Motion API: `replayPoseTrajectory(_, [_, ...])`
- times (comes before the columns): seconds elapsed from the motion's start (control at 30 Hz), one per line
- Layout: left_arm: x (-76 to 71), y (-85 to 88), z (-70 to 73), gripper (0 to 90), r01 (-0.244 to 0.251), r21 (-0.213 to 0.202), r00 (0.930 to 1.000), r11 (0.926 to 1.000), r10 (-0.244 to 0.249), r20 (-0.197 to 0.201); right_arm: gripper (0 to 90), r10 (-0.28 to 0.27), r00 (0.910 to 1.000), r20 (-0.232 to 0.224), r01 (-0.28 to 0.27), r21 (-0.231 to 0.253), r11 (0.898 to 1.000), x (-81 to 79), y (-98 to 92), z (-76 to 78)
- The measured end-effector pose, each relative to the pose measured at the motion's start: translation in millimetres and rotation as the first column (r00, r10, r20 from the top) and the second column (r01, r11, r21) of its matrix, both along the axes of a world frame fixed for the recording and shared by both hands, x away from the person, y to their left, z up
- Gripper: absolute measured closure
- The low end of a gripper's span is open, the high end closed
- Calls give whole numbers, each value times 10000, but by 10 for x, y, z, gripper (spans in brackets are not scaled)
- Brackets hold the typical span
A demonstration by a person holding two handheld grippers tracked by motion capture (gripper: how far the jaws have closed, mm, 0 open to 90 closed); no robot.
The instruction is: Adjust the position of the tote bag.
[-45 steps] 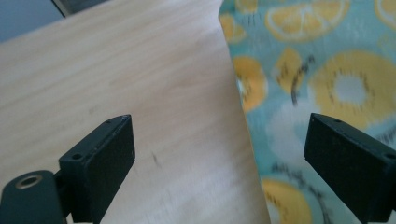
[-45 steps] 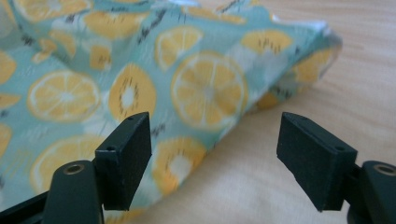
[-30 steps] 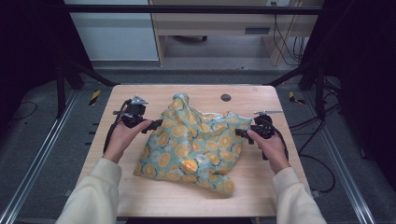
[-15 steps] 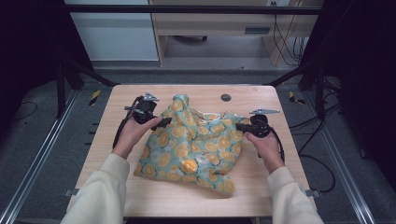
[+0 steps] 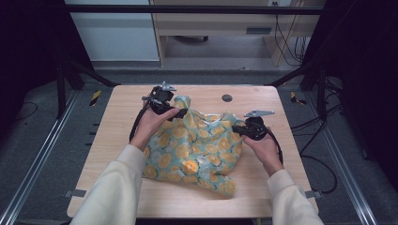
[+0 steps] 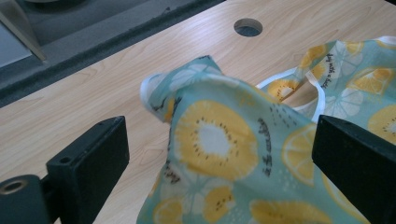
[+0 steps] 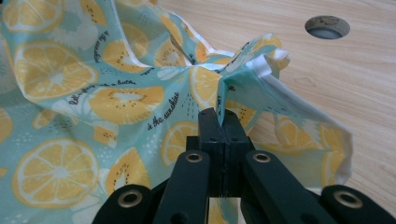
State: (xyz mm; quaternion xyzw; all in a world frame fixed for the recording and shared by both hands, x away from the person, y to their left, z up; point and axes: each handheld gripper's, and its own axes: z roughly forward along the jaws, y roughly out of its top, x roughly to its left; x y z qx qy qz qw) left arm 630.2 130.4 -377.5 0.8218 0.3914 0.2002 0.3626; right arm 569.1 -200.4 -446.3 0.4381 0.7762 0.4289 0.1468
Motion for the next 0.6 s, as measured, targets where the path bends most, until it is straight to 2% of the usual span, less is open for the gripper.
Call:
replayPoseTrajectory(0.1, [49,-14,-36,36,-6,166,10000,9999,6,-25,900,81,10000,59,-81,-6,10000,-1,8,14])
replayPoseTrajectory(0.13, [100,-8,-92,37,-90,252,9997,9996,96,-221,900,98,9999,60,-98,-22,9999,-2,22,28])
replayPoseTrajectory(0.17, [100,-8,-92,37,-90,252,9997,9996,96,-221,900,125,9999,53,-125,-31,9999,-1,27,34])
replayPoseTrajectory(0.2, [128,-2,-147,34,-87,184,9989,9998,96,-457,900,153,9999,52,-153,-54,9999,-2,33,40])
replayPoseTrajectory(0.43, [153,38,-254,35,-95,157,9963,9998,108,-848,900,204,9997,166,-203,-37,9998,1,42,76])
replayPoseTrajectory(0.6, [145,23,-291,57,-4,158,9953,9999,20,-967,899,227,9996,168,-226,-57,9997,-3,38,78])
